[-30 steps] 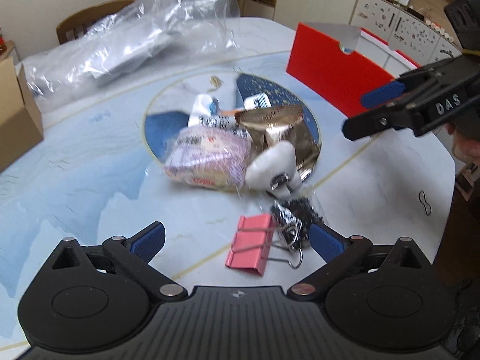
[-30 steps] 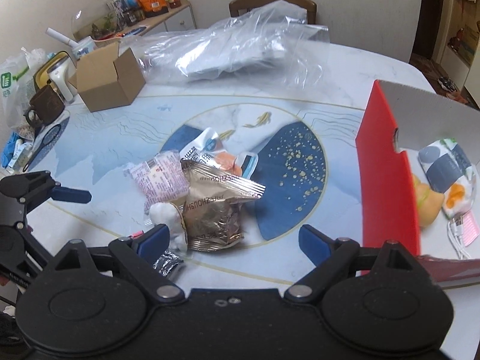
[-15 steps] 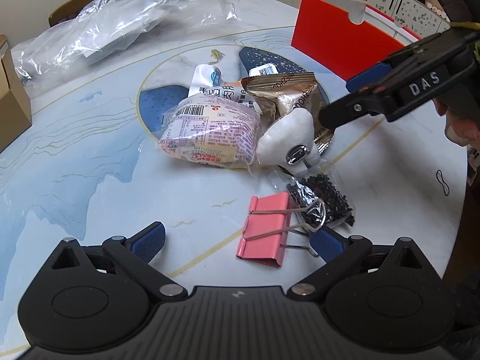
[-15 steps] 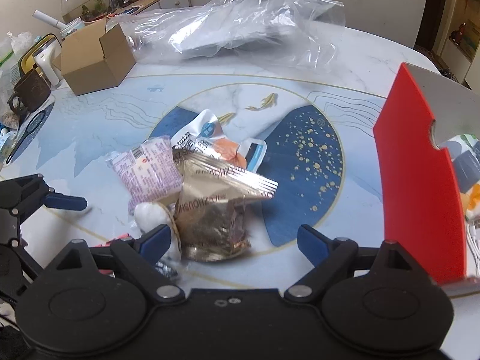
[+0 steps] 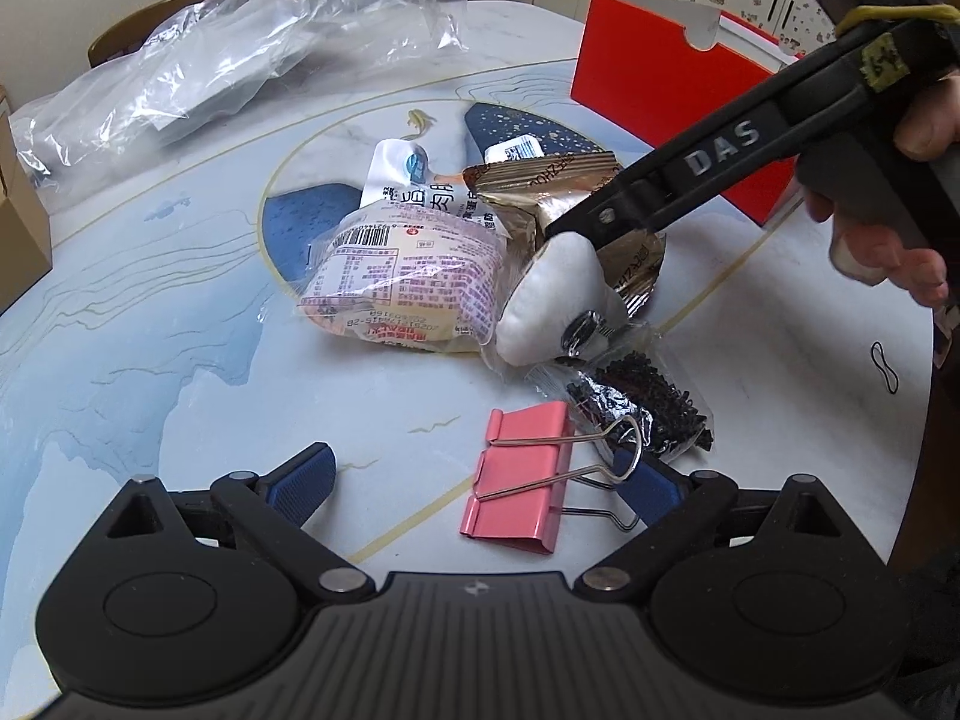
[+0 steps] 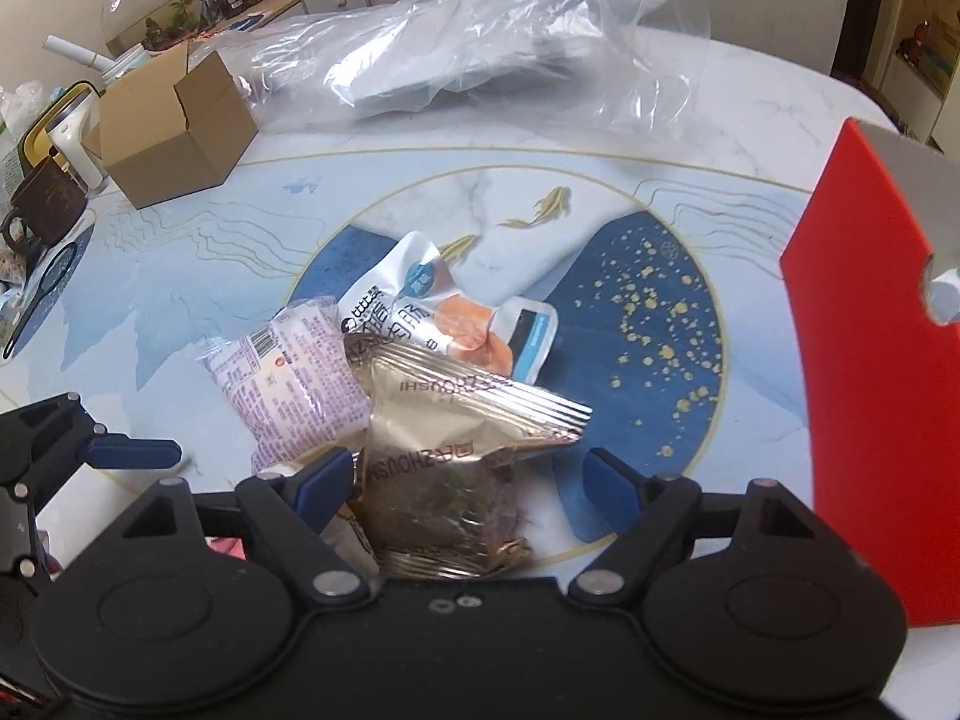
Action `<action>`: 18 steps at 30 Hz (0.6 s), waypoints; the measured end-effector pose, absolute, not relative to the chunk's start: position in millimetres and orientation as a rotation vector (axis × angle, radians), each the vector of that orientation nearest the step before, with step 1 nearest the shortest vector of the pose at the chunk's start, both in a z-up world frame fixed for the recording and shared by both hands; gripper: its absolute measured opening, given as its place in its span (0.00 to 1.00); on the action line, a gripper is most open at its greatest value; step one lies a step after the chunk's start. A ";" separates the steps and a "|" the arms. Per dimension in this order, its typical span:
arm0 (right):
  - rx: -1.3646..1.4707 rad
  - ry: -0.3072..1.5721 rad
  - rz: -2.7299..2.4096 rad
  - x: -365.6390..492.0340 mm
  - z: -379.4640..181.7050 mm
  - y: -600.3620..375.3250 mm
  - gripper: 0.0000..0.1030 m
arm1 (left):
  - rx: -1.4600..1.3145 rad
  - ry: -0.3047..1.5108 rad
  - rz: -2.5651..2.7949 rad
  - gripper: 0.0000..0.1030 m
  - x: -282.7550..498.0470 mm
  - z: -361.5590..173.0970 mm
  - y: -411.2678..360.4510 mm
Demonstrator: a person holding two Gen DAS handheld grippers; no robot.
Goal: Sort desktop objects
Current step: 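Grasp the pink binder clip with the left tool while the right tool grasps the gold foil snack bag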
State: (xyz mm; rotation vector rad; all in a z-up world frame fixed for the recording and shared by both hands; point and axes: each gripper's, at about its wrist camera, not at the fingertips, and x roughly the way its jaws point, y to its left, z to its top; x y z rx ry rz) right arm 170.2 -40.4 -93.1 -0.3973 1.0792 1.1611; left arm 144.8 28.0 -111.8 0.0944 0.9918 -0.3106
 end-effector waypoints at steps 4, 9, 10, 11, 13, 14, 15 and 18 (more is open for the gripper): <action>-0.389 1.107 1.153 166.9 -99.3 -36.7 0.77 | 0.093 0.994 -0.315 0.88 144.6 -113.0 25.9; -0.377 1.133 1.140 166.5 -104.1 -35.0 0.74 | 0.117 0.980 -0.317 0.71 143.1 -113.4 20.2; -0.375 1.137 1.140 166.4 -104.7 -34.7 0.74 | 0.119 0.978 -0.320 0.68 143.1 -113.1 19.4; -0.374 1.138 1.143 166.2 -104.9 -34.7 0.71 | 0.120 0.976 -0.323 0.67 143.1 -112.9 18.6; -0.371 1.142 1.154 165.4 -104.3 -34.5 0.65 | 0.131 0.971 -0.331 0.58 142.0 -112.5 16.0; -0.368 1.143 1.159 165.0 -103.7 -34.8 0.61 | 0.141 0.968 -0.336 0.55 141.2 -112.0 14.0; -0.368 1.142 1.162 164.7 -102.9 -34.9 0.59 | 0.149 0.966 -0.340 0.49 140.4 -111.7 12.2; -0.369 1.138 1.160 164.8 -101.7 -36.7 0.55 | 0.159 0.963 -0.348 0.38 138.7 -111.1 9.3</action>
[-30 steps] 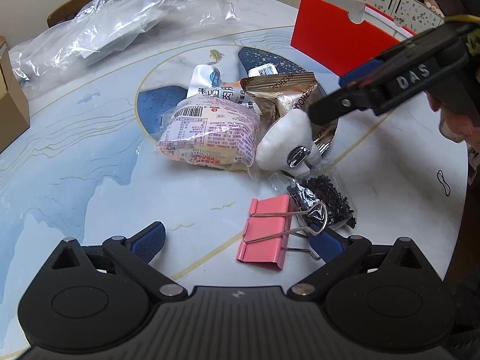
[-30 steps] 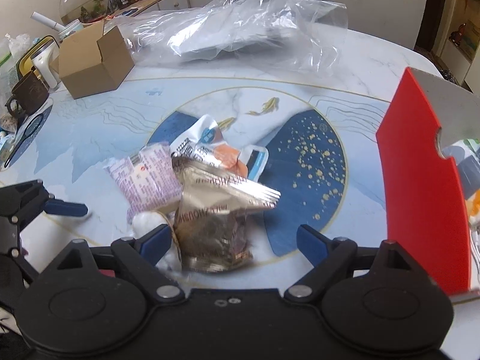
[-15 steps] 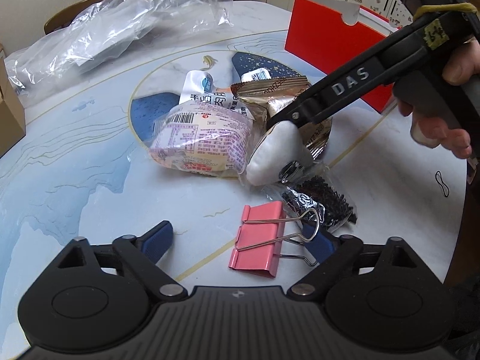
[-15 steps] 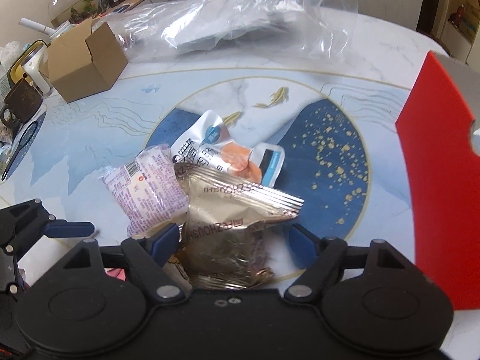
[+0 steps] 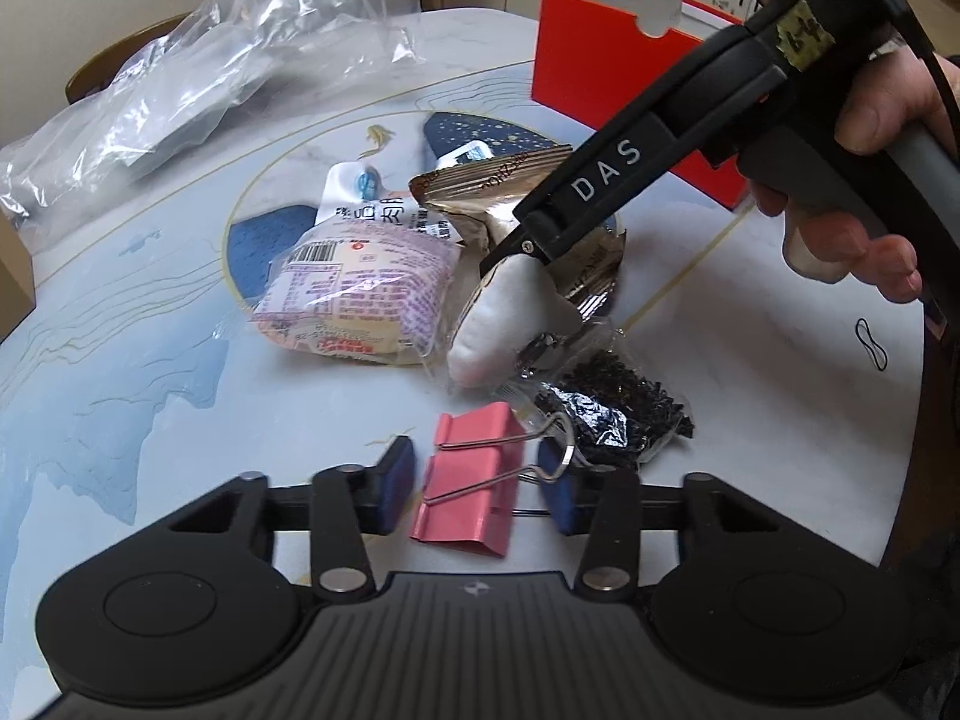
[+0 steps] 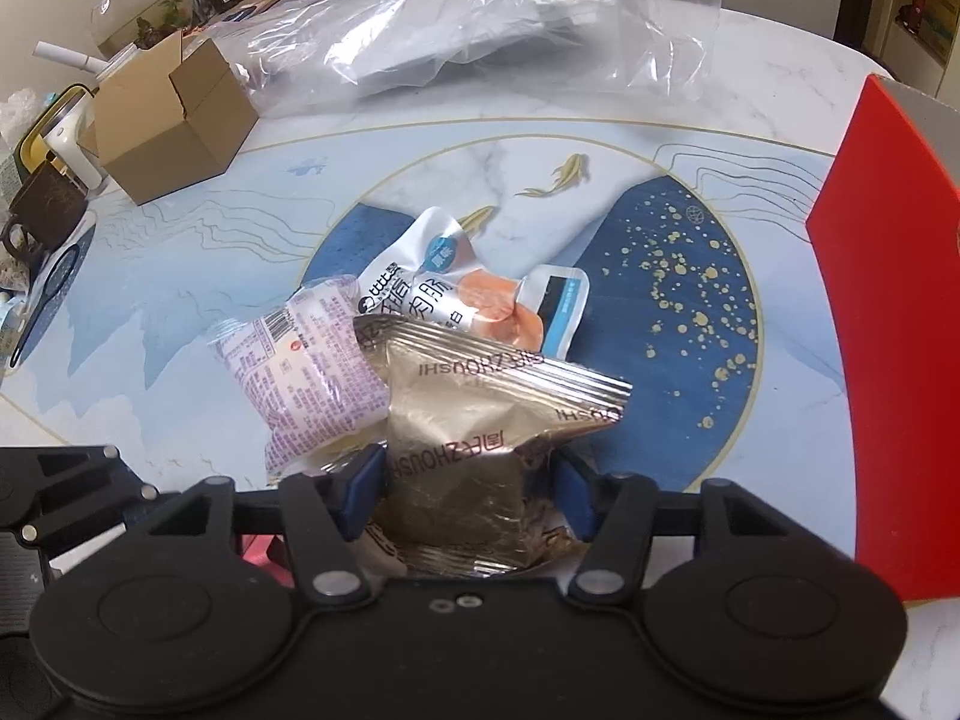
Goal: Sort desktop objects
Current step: 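Grasp the pink binder clip with the left tool while the right tool grasps the gold foil snack bag, then lift and carry the binder clip and gold foil bag over the red shoebox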
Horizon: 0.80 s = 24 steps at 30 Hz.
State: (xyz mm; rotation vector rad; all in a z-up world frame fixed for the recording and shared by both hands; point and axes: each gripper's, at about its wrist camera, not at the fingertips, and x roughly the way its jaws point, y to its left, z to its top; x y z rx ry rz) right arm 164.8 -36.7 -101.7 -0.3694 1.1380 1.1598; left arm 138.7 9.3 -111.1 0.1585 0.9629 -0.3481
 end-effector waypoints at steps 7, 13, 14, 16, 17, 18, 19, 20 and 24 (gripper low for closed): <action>-0.360 1.137 1.143 167.9 -100.1 -44.8 0.49 | 0.146 0.960 -0.331 0.33 136.6 -109.8 10.5; -0.339 1.134 1.111 177.2 -98.1 -57.3 0.47 | 0.119 0.961 -0.318 0.33 132.2 -109.3 14.1; -0.338 1.132 1.108 178.3 -97.1 -59.8 0.47 | 0.114 0.962 -0.315 0.33 131.2 -109.0 14.7; -0.330 1.129 1.106 180.4 -94.3 -65.3 0.47 | 0.104 0.965 -0.309 0.33 130.4 -108.5 16.2; -0.324 1.129 1.105 181.6 -92.8 -68.1 0.47 | 0.099 0.966 -0.304 0.33 129.6 -108.3 17.0; -0.320 1.127 1.103 182.5 -91.3 -71.0 0.47 | 0.094 0.967 -0.298 0.33 129.0 -108.3 18.1; -0.318 1.125 1.099 183.3 -89.8 -73.5 0.47 | 0.089 0.967 -0.293 0.33 128.4 -108.2 19.2; -0.317 1.124 1.096 184.2 -88.7 -76.1 0.47 | 0.085 0.967 -0.288 0.33 128.1 -108.2 20.2; -0.313 1.131 1.093 186.2 -85.8 -86.6 0.47 | 0.068 0.962 -0.271 0.33 126.8 -106.0 23.8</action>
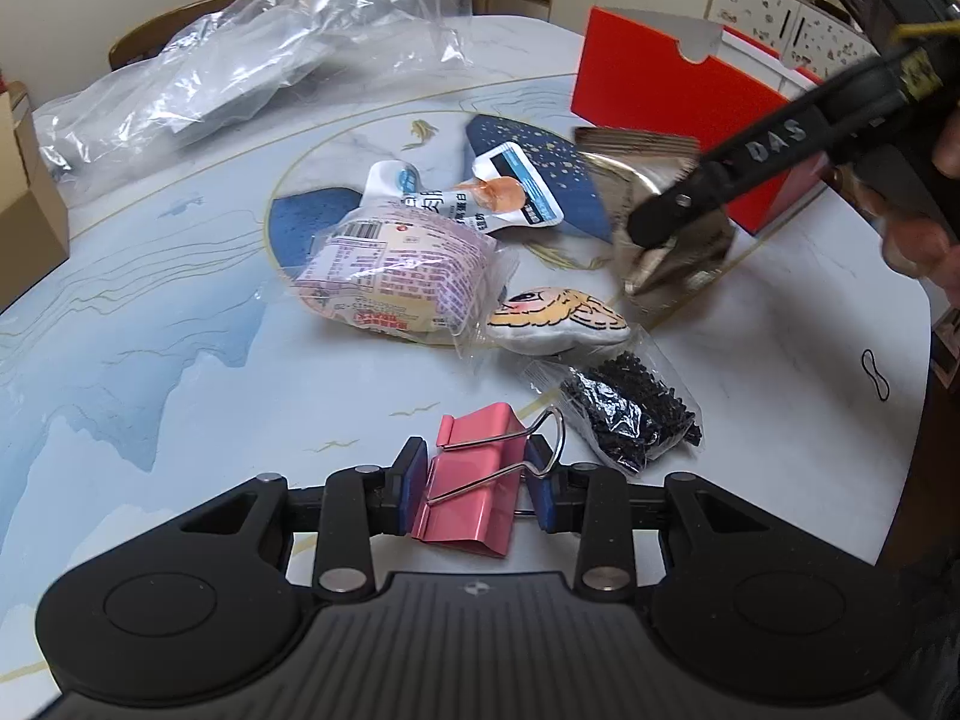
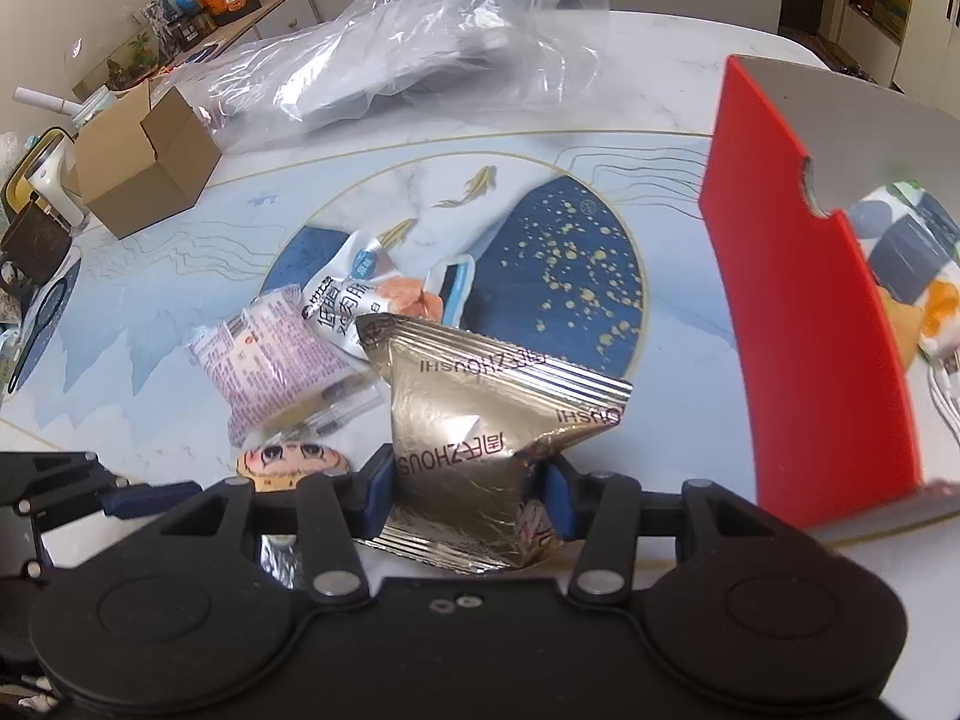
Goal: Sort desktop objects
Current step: 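Lift and carry the binder clip and gold foil bag over the red shoebox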
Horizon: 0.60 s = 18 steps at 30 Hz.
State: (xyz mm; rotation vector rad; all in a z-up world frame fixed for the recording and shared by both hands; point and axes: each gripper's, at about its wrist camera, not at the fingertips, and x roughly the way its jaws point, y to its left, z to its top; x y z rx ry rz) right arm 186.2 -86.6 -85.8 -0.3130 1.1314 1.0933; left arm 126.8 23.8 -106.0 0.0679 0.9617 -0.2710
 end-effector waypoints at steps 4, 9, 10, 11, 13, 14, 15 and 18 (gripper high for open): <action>-0.306 1.147 1.094 185.0 -83.4 -98.6 0.47 | 0.047 0.957 -0.255 0.33 124.7 -101.7 26.8; -0.317 1.141 1.120 178.9 -72.5 -112.2 0.47 | 0.030 0.950 -0.242 0.33 122.9 -93.4 27.9; -0.320 1.137 1.123 178.2 -69.7 -114.5 0.47 | 0.027 0.949 -0.240 0.33 122.9 -91.6 27.4; -0.321 1.131 1.123 177.9 -66.7 -116.8 0.47 | 0.025 0.947 -0.239 0.33 122.6 -89.7 27.0; -0.317 1.121 1.123 178.2 -60.8 -122.4 0.47 | 0.023 0.945 -0.241 0.33 122.5 -86.0 25.2; -0.314 1.118 1.124 178.6 -58.1 -125.1 0.47 | 0.020 0.945 -0.244 0.33 122.3 -84.1 24.5; -0.312 1.114 1.125 179.0 -55.4 -128.0 0.47 | 0.018 0.945 -0.247 0.33 122.7 -82.4 23.4; -0.307 1.107 1.129 180.4 -48.5 -135.9 0.47 | 0.019 0.943 -0.250 0.33 121.7 -77.4 19.6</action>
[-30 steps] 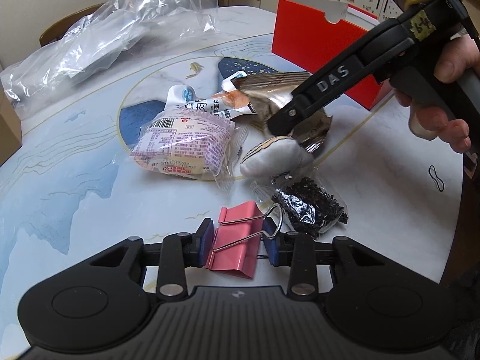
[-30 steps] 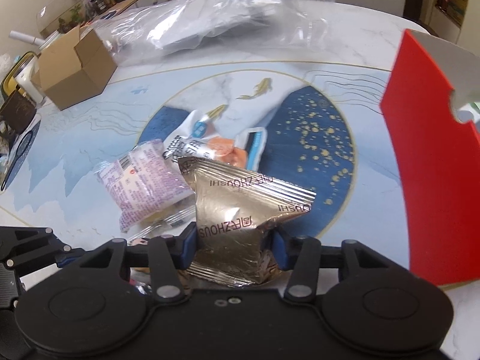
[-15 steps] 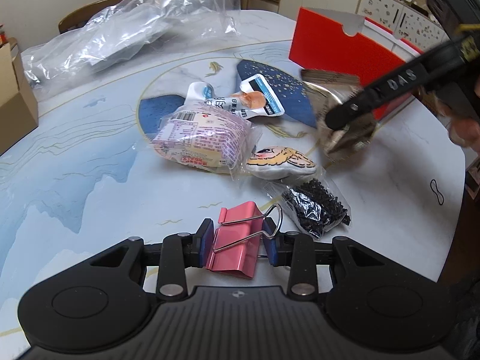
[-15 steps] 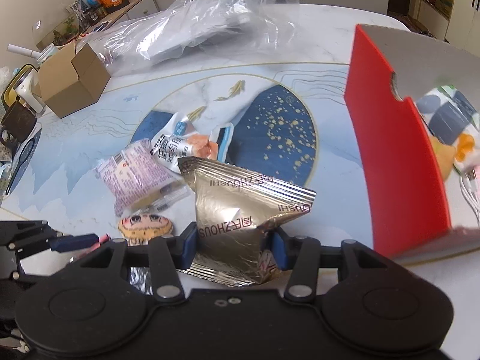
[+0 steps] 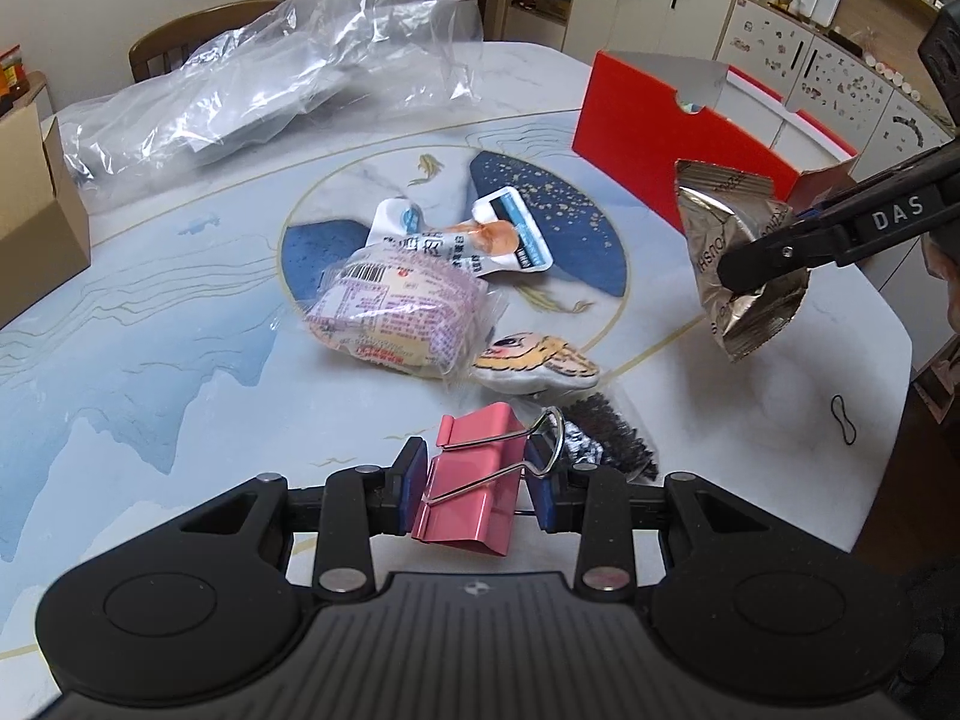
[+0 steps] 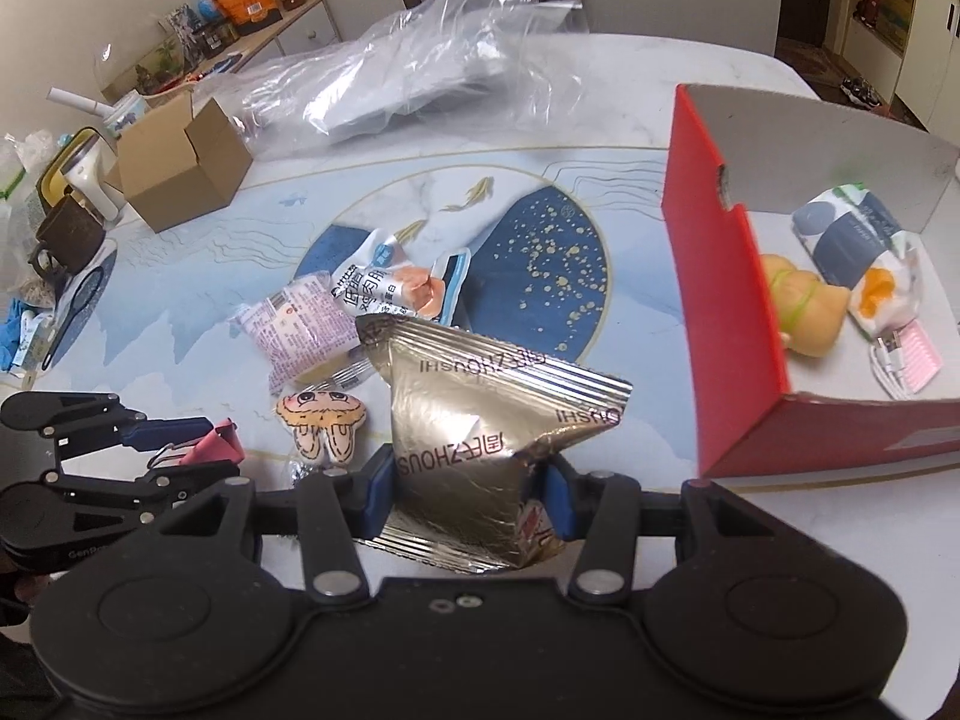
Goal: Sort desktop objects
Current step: 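Lift and carry the binder clip and gold foil bag over the red shoebox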
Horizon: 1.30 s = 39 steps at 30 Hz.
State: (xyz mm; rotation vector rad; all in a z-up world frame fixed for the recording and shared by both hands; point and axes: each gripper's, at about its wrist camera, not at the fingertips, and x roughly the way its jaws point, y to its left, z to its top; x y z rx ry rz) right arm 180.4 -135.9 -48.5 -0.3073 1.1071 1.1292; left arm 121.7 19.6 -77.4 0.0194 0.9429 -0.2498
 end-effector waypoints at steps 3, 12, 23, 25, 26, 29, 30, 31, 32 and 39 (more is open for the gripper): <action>-0.313 1.107 1.131 181.3 -43.5 -143.2 0.47 | 0.018 0.937 -0.250 0.33 121.6 -71.7 14.8; -0.345 1.096 1.169 189.0 -23.3 -165.2 0.47 | 0.036 0.897 -0.265 0.33 127.3 -52.5 -8.7; -0.360 1.054 1.224 229.0 0.5 -198.0 0.46 | 0.066 0.854 -0.288 0.33 152.2 -32.0 -57.0; -0.357 1.052 1.226 239.6 2.1 -205.0 0.46 | 0.069 0.844 -0.298 0.33 157.4 -27.6 -67.4; -0.351 1.047 1.225 245.9 3.7 -208.6 0.46 | 0.072 0.840 -0.302 0.33 160.7 -25.3 -73.1; -0.335 1.018 1.212 265.8 8.7 -218.5 0.46 | 0.079 0.826 -0.318 0.33 169.7 -17.8 -89.5; -0.328 1.010 1.208 272.7 9.8 -221.4 0.46 | 0.079 0.824 -0.326 0.33 173.3 -15.6 -94.7; -0.323 1.001 1.204 279.3 10.6 -224.2 0.46 | 0.082 0.821 -0.334 0.33 176.1 -13.7 -100.1; -0.318 0.993 1.199 285.7 11.2 -226.8 0.46 | 0.088 0.818 -0.339 0.33 179.3 -11.4 -105.4; -0.306 0.965 1.181 326.0 11.1 -236.5 0.46 | 0.117 0.785 -0.384 0.33 205.8 9.1 -144.0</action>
